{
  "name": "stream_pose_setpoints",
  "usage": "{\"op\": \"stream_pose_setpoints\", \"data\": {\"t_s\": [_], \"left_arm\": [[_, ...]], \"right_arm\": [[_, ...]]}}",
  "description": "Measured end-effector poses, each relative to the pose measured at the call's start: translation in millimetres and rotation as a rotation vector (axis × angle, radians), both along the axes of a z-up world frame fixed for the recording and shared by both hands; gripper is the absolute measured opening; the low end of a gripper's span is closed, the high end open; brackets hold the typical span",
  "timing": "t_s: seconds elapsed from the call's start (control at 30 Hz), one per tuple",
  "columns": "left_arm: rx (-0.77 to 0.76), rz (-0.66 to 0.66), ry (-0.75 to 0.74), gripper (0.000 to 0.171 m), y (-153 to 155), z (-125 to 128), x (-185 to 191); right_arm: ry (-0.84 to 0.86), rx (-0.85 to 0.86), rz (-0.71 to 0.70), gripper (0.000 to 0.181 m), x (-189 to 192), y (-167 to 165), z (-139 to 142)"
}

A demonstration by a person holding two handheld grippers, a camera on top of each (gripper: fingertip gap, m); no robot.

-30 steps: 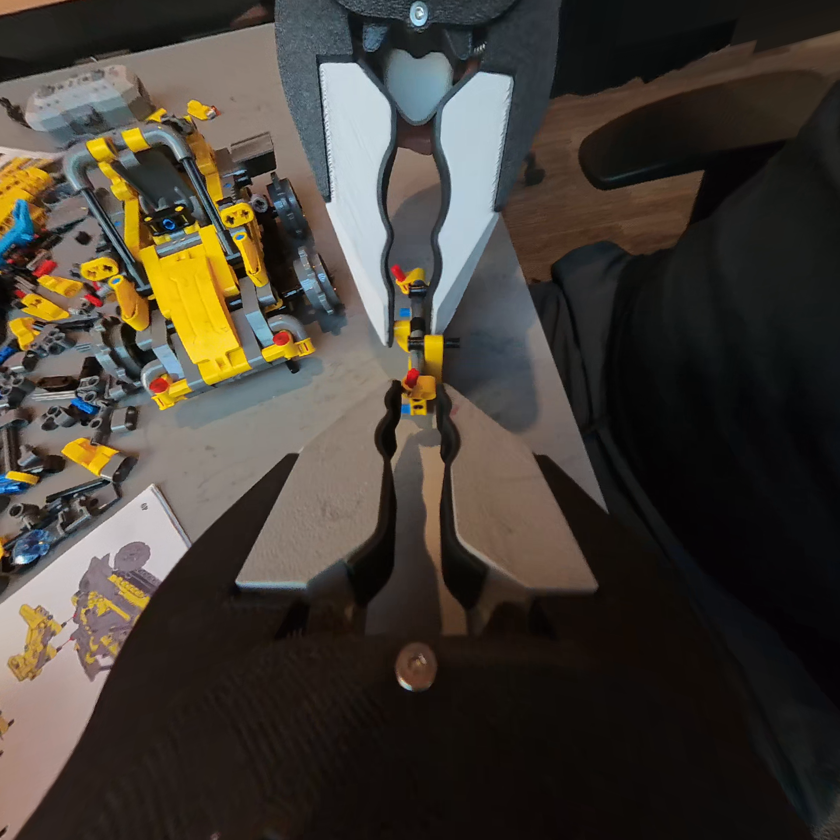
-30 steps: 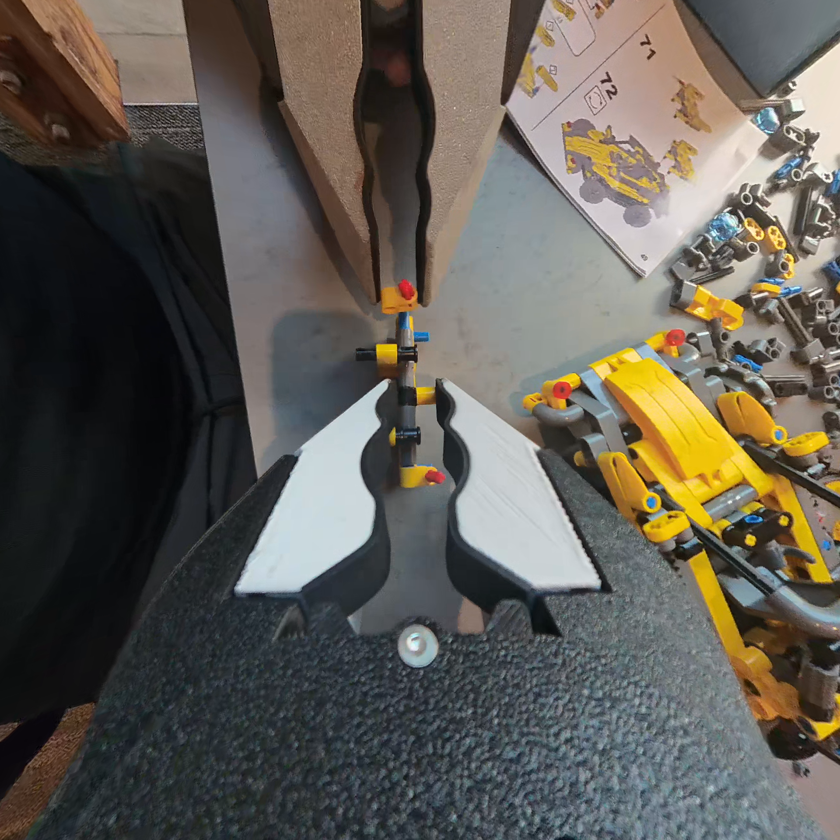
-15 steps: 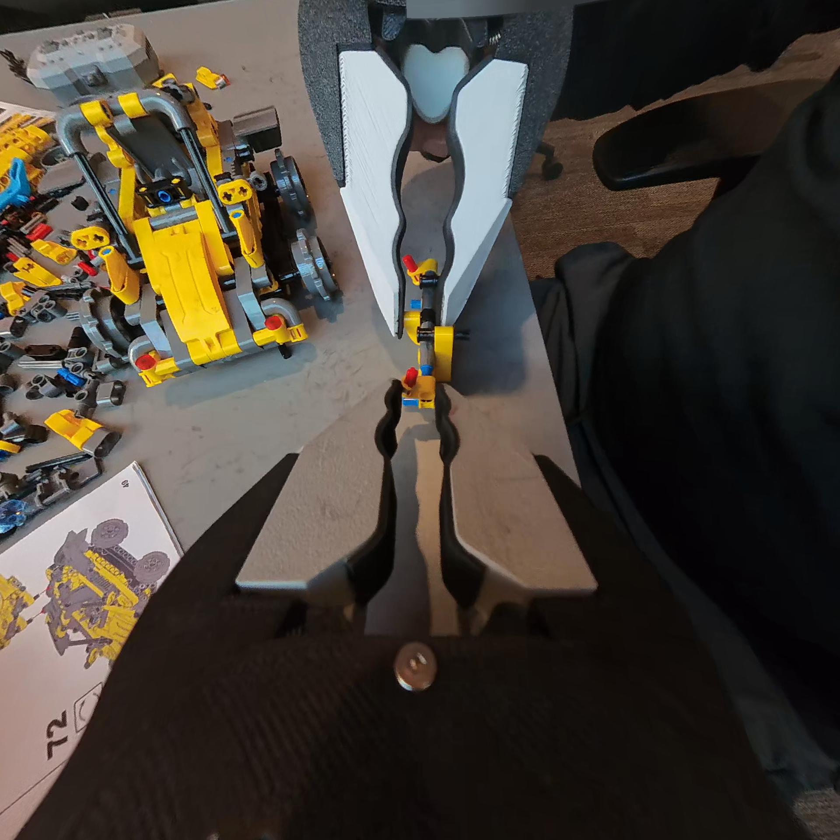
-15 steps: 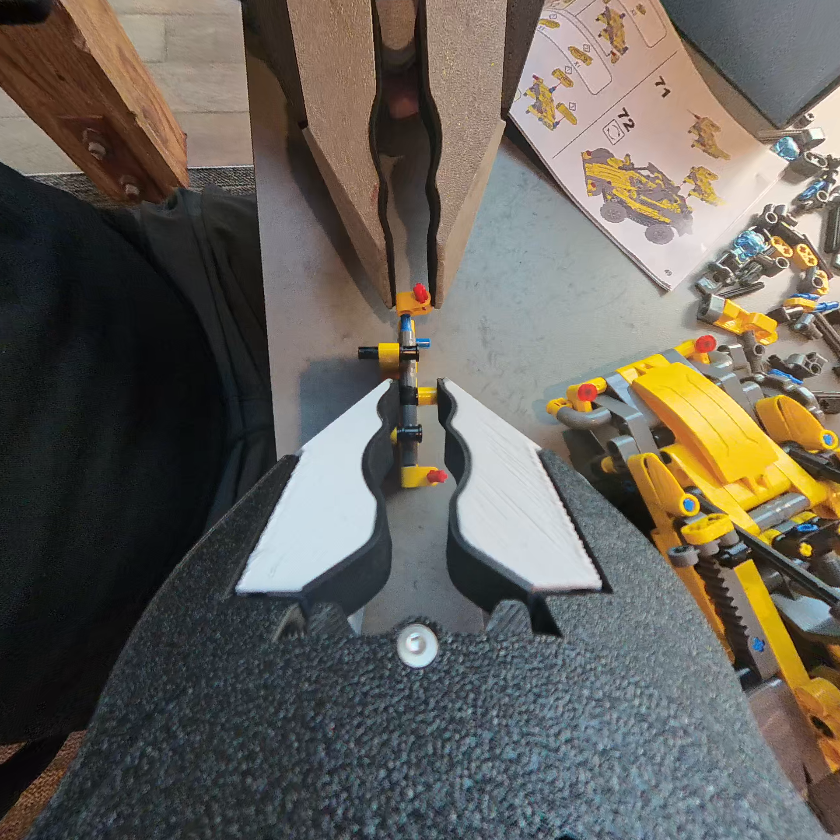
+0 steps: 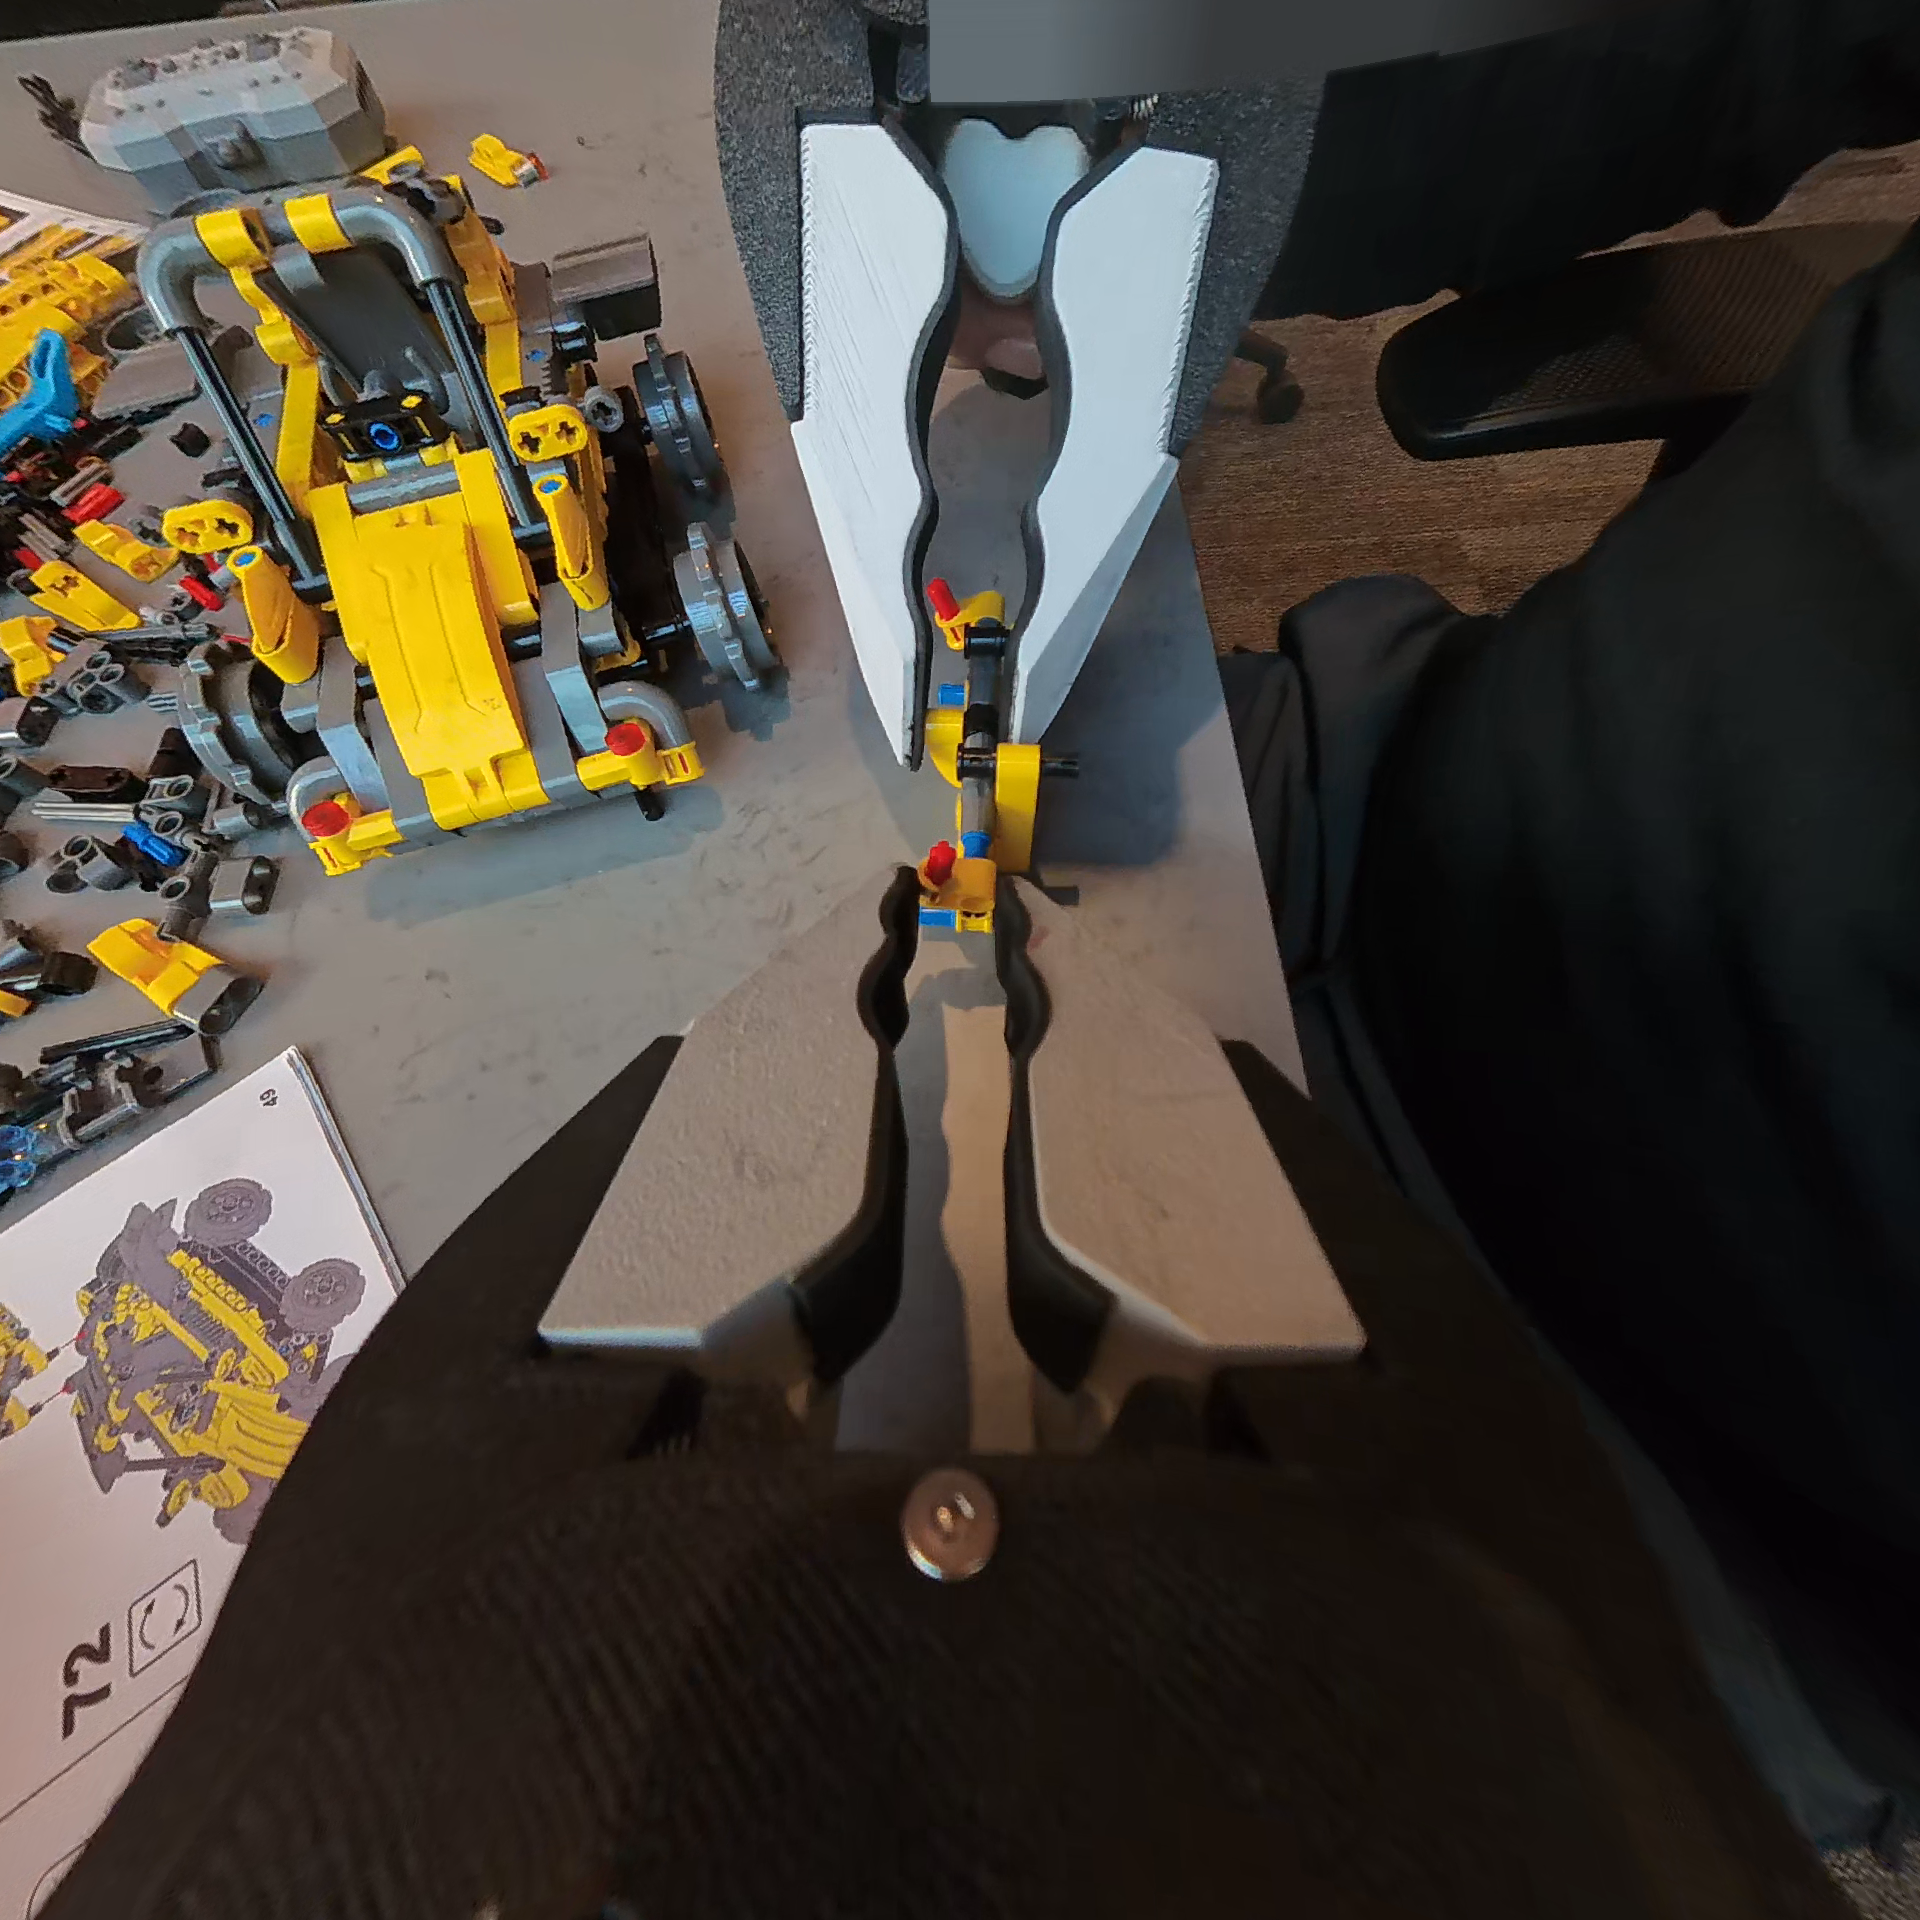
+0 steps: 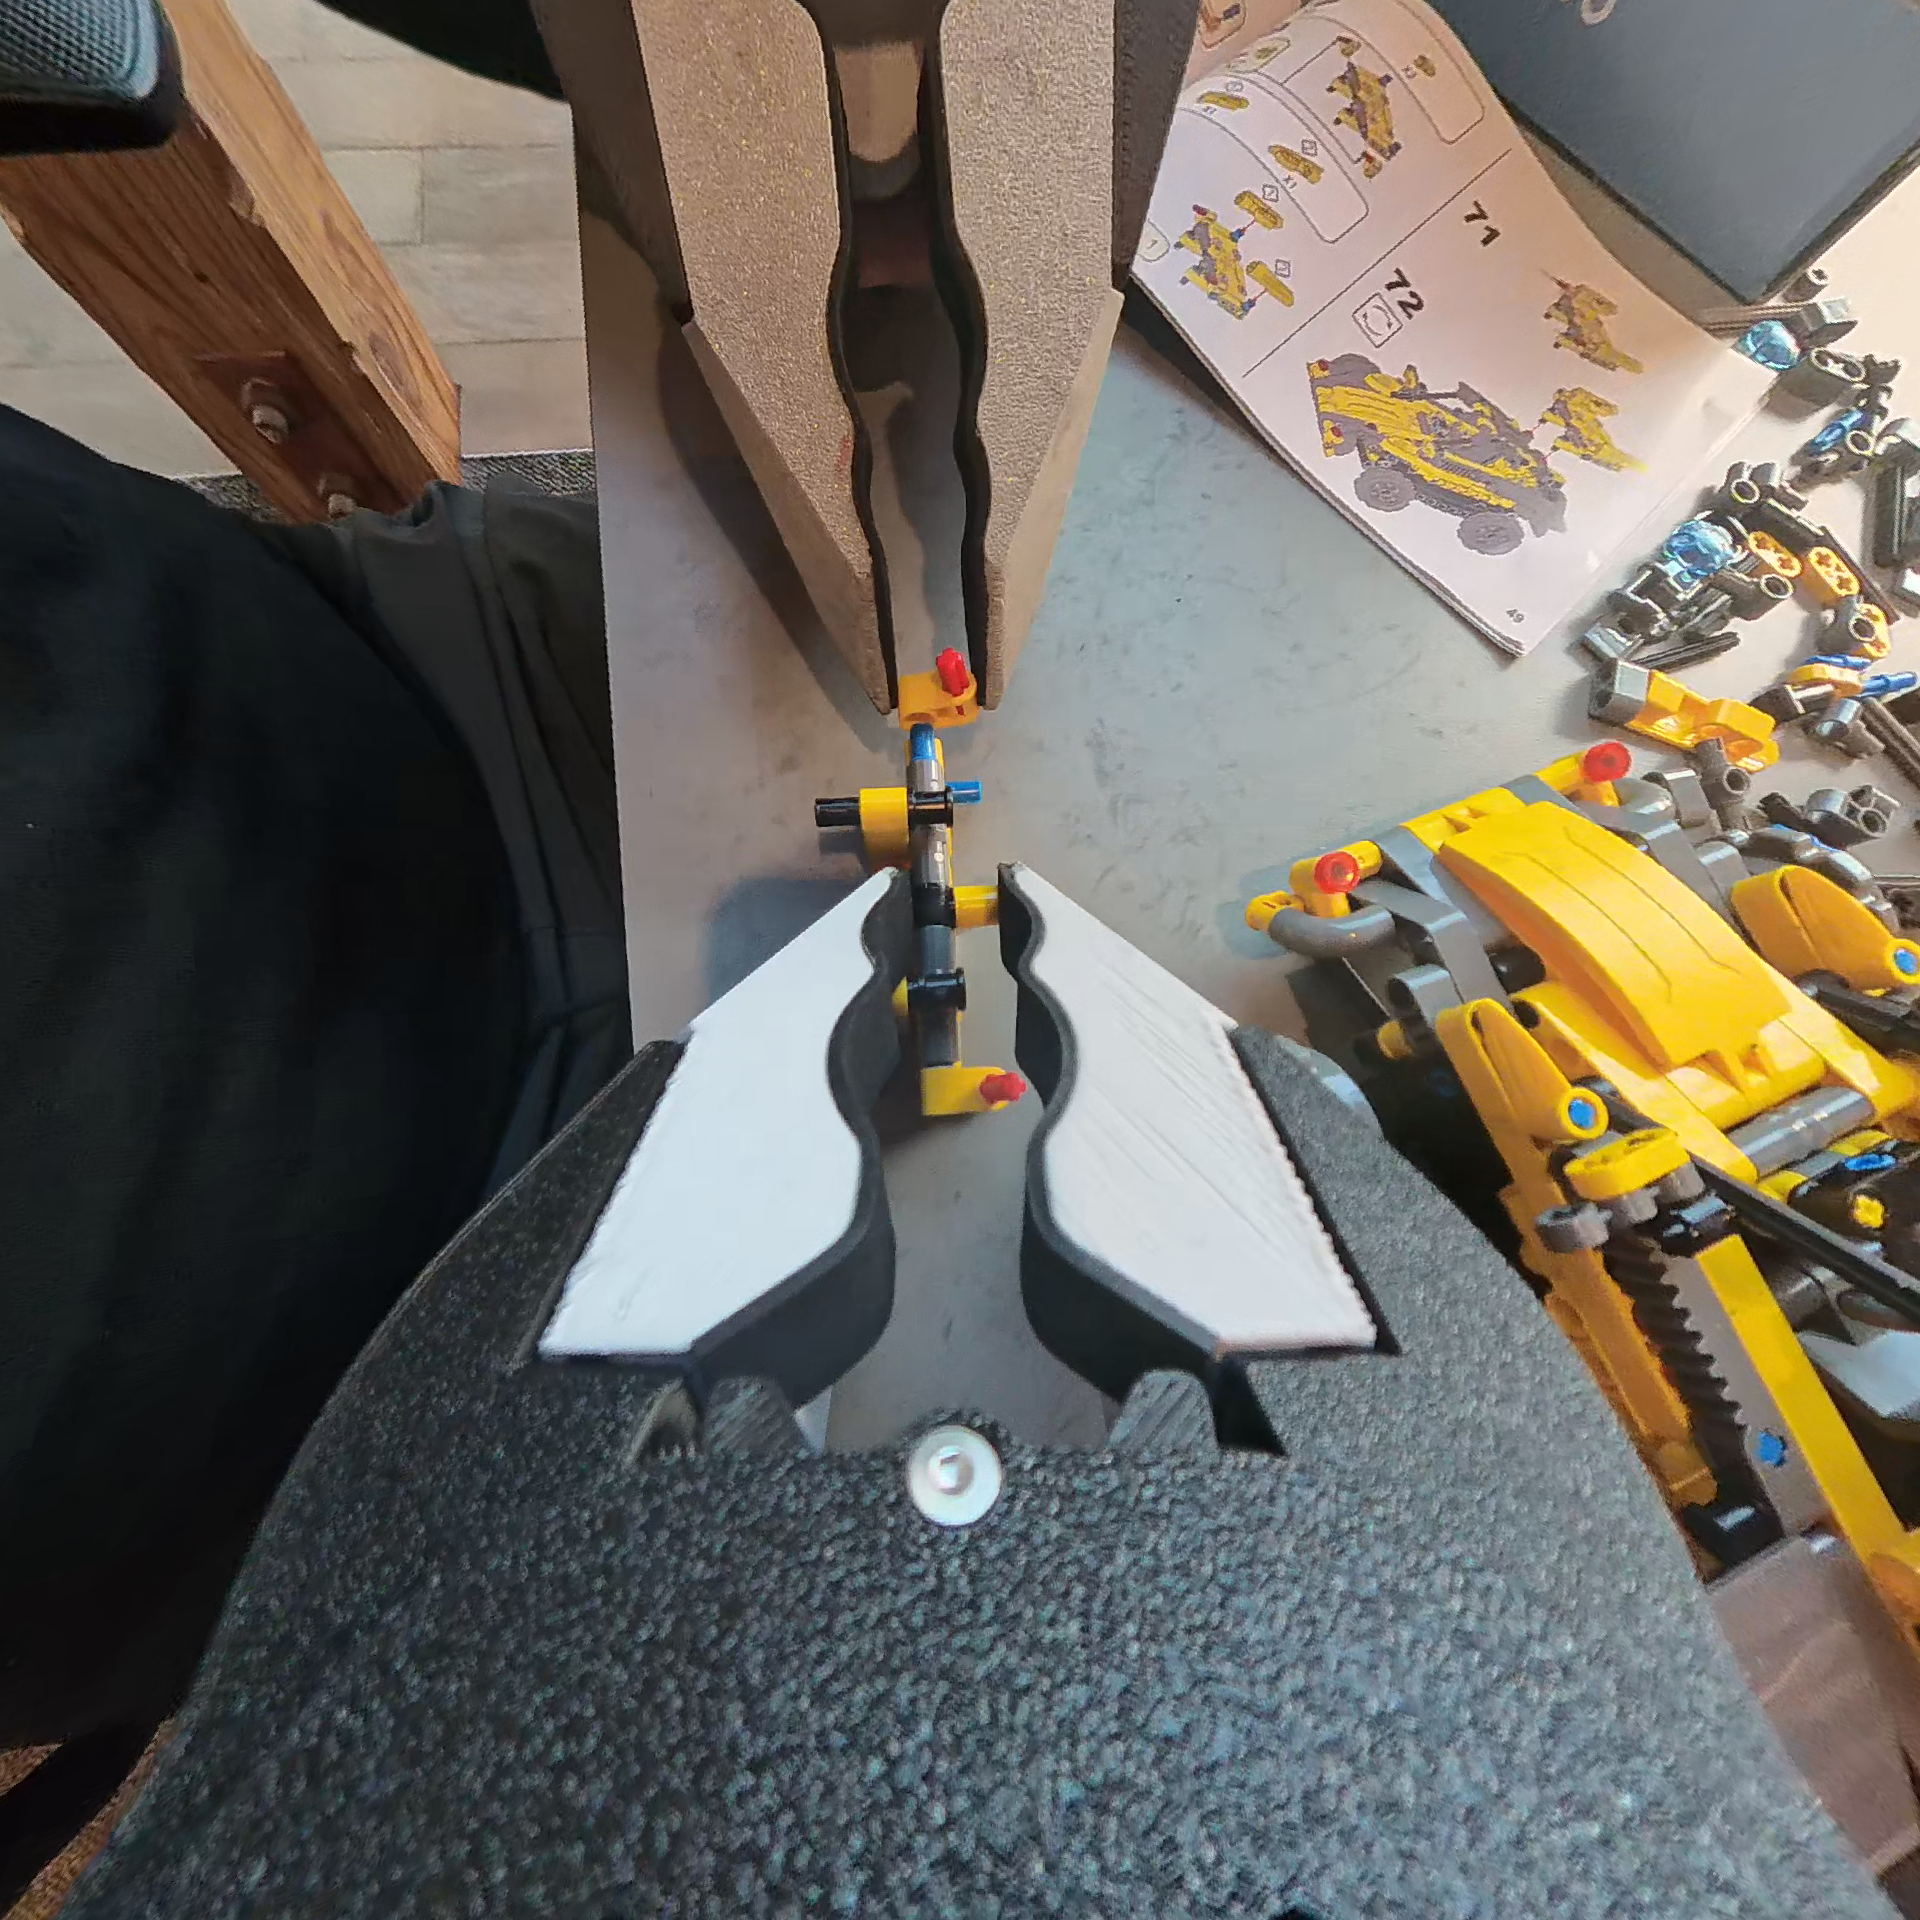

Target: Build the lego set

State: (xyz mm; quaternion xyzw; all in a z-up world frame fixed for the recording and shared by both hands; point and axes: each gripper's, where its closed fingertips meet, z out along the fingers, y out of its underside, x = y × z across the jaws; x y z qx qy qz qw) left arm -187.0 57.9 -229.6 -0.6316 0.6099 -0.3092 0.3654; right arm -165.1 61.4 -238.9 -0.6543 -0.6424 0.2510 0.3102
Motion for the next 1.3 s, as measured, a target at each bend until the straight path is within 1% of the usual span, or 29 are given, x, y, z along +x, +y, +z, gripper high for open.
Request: {"op": "stream_pose_setpoints", "data": {"t_s": [0.43, 0.8, 1.03, 1.17, 1.3], "left_arm": [[0.019, 0.014, 0.014, 0.011, 1.6, -1.9, 1.3], [-0.003, 0.052, 0.002, 0.01, 1.9, -0.4, 4.0], [-0.048, 0.042, 0.0, 0.01, 1.1, -1.2, 4.1], [-0.106, 0.029, -0.002, 0.011, 0.0, -1.5, 3.8], [-0.132, 0.038, -0.004, 0.01, 0.1, -1.5, 3.6]], "right_arm": [[0.029, -0.041, -0.007, 0.016, 0.6, 0.3, 0.2], [-0.022, -0.007, -0.025, 0.016, -0.2, -0.5, -0.8], [0.012, -0.034, -0.036, 0.016, -0.4, -0.2, -0.6], [0.041, -0.048, -0.027, 0.016, -0.8, -0.2, -0.3], [0.036, -0.04, -0.029, 0.016, -0.8, 0.0, -0.3]]}}
